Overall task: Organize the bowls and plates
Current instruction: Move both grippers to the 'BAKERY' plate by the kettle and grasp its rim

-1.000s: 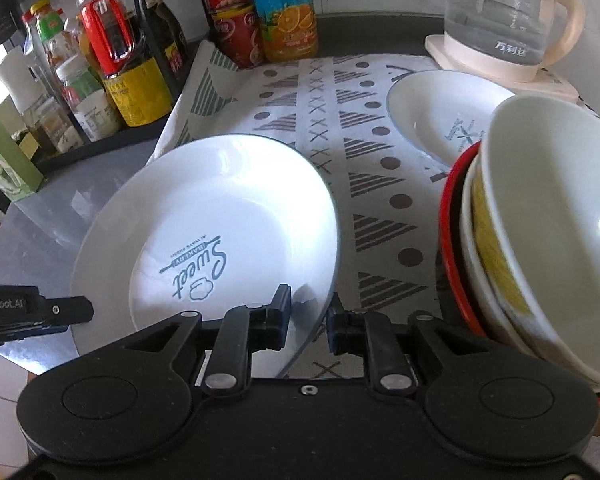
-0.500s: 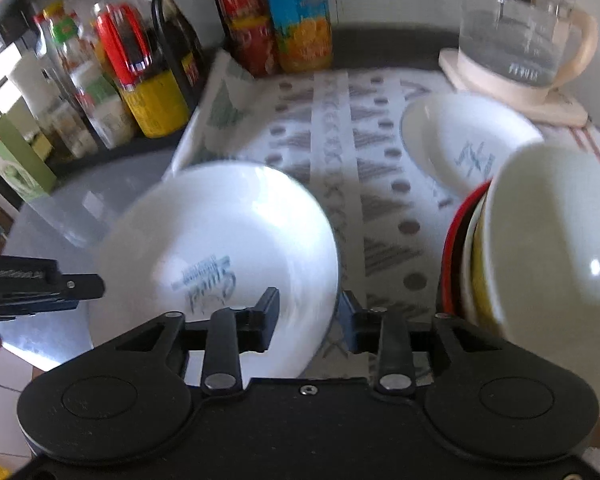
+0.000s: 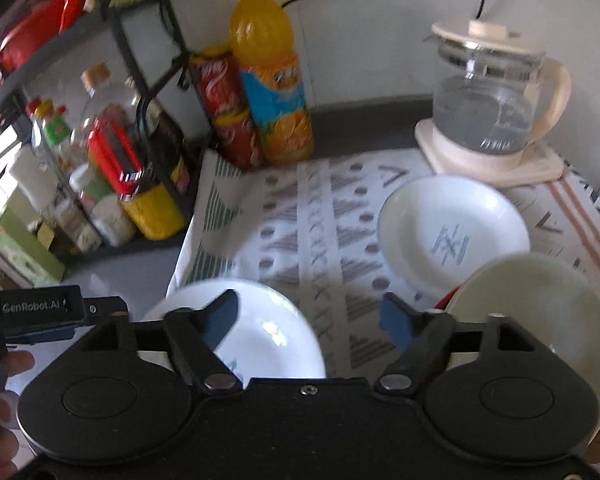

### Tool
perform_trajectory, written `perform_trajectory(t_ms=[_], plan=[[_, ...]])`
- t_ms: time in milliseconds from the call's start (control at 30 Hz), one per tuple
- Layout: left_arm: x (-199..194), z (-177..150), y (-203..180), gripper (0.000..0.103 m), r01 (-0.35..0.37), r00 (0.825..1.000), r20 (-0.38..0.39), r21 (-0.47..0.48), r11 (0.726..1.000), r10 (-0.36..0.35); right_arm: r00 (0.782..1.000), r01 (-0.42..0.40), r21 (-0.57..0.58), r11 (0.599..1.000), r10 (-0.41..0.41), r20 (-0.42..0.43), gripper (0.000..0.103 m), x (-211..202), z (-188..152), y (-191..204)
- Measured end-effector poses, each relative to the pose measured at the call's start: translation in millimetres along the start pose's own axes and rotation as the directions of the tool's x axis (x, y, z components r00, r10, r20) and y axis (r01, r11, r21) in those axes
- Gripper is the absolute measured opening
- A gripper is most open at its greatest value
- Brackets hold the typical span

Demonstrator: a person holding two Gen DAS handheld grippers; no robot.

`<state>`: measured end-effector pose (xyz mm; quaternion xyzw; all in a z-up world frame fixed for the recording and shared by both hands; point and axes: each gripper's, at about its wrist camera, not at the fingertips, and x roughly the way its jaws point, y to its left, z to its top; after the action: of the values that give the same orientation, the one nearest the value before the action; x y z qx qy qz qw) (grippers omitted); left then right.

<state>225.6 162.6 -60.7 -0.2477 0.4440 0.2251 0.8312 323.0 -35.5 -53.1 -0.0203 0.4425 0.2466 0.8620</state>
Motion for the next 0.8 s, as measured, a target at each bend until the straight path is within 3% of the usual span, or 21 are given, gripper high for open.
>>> perform_trajectory(t_ms=[267, 533, 800], plan=[[-2, 24, -27, 0.103, 0.061, 0.996, 0.058, 0.038, 0.997, -0.063, 0.996, 0.05, 0.068, 0.996, -0.055, 0.068, 0.099, -11, 29, -24], [12, 37, -50, 0.103, 0.131, 0.989, 0.05, 0.091, 0.987, -0.136, 0.987, 0.128, 0.143, 0.981, -0.14, 0.074, 0.103, -7, 40, -50], [36, 44, -70, 0.103, 0.202, 0.979, -0.005, 0.146, 0.969, -0.203, 0.976, 0.183, 0.2, 0.963, -0.202, 0.08, 0.103, -5, 47, -73]])
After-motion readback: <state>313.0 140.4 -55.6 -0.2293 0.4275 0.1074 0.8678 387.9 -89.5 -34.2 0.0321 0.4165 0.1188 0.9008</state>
